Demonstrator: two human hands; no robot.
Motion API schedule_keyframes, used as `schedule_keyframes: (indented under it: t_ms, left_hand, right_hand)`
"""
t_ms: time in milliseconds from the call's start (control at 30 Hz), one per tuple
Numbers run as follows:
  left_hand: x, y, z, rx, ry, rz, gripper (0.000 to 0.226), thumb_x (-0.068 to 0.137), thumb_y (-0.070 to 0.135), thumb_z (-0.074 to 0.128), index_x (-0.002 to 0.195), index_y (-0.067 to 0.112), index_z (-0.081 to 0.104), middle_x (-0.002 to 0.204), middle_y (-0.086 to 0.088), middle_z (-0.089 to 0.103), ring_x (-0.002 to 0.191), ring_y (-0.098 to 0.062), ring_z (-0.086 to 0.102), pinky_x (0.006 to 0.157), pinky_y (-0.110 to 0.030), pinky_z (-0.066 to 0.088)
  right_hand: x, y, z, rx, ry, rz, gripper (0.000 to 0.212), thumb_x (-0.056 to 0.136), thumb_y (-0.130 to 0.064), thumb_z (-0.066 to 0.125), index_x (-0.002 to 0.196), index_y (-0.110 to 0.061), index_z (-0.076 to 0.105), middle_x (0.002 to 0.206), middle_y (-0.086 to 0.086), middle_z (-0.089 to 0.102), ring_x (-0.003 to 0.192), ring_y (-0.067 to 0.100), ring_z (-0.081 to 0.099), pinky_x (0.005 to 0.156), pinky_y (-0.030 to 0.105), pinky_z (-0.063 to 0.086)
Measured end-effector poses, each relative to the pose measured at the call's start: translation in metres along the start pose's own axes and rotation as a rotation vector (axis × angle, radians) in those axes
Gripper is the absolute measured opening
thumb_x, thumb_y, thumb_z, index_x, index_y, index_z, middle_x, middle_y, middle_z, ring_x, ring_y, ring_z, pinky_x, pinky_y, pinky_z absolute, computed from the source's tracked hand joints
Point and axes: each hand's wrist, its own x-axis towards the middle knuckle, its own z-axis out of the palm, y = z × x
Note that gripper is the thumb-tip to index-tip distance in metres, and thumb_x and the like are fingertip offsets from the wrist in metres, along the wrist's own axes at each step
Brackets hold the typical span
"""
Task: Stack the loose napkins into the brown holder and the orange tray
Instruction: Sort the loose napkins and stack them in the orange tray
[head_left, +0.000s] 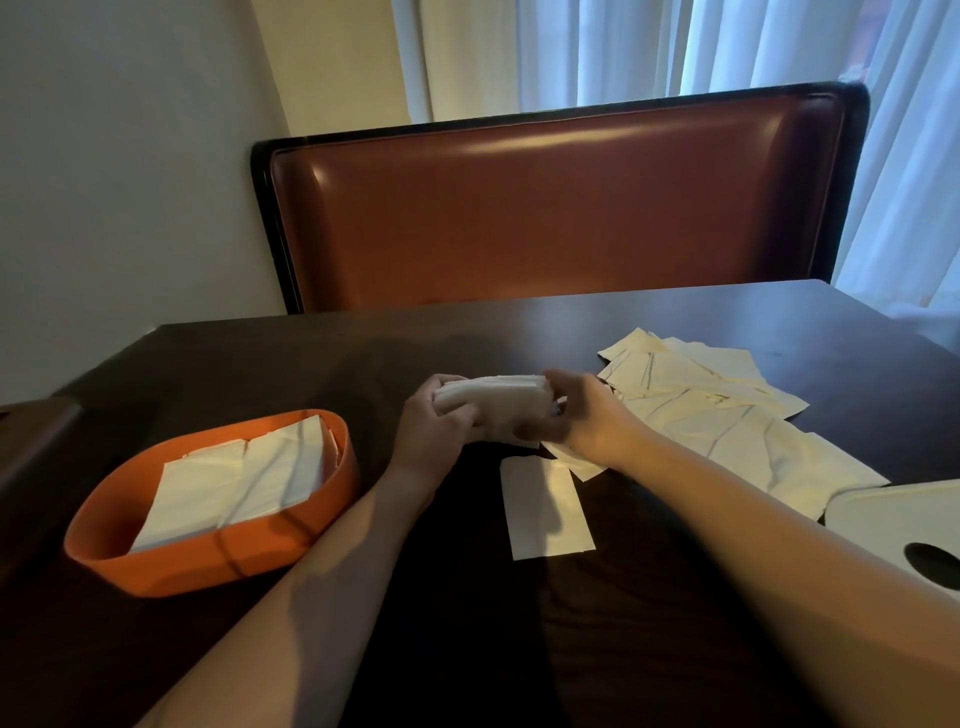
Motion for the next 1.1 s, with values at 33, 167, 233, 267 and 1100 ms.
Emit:
schedule_keyframes:
  t_ms: [33,167,233,267,1100]
  left_hand:
    - [0.001,0.0,0.0,0.017,-0.002,0.006,0.021,0.089,0.004,0.059,0.106,0.015,0.064,0.099,-0.006,0.067,0.094,-0.019,0.064,0.076,-0.028,0.056]
    - [0.001,0.002,0.0,-0.014,-0.014,0.007,0.017,0.091,0.008,0.056,0.105,0.012,0.066,0.101,-0.01,0.068,0.099,-0.028,0.064,0.088,-0.046,0.056]
    - [-0.001,0.003,0.001,-0.035,-0.007,-0.005,0.022,0.088,0.004,0.056,0.107,0.013,0.065,0.102,-0.006,0.064,0.102,-0.027,0.061,0.09,-0.045,0.055]
    - [-0.001,0.003,0.002,-0.046,0.0,-0.009,0.026,0.086,0.001,0.056,0.108,0.013,0.063,0.102,-0.004,0.062,0.102,-0.025,0.06,0.089,-0.044,0.055]
    - [-0.023,0.06,0.005,-0.181,0.105,0.195,0.028,0.096,0.011,0.053,0.118,0.024,0.043,0.104,0.01,0.049,0.095,-0.012,0.054,0.063,-0.012,0.053]
  right_hand:
    - [0.0,0.001,0.0,-0.04,0.005,0.008,0.022,0.084,-0.011,0.076,0.1,-0.009,0.062,0.084,-0.006,0.059,0.081,0.01,0.059,0.064,0.012,0.045]
    - [0.001,-0.001,-0.005,0.016,-0.01,-0.001,0.028,0.087,-0.009,0.073,0.11,-0.015,0.057,0.088,-0.013,0.056,0.081,0.007,0.055,0.067,0.004,0.045]
    - [0.001,-0.002,-0.006,-0.027,-0.045,0.009,0.043,0.082,-0.009,0.078,0.115,-0.018,0.052,0.096,-0.009,0.057,0.087,0.008,0.056,0.066,0.004,0.045]
    - [0.001,-0.002,-0.006,-0.038,-0.057,0.014,0.05,0.079,-0.009,0.081,0.118,-0.018,0.05,0.1,-0.008,0.057,0.089,0.007,0.056,0.067,0.005,0.046]
    - [0.002,-0.039,-0.014,0.27,0.099,-0.042,0.046,0.089,-0.034,0.067,0.13,-0.016,0.058,0.12,0.007,0.067,0.112,0.027,0.063,0.096,0.049,0.054]
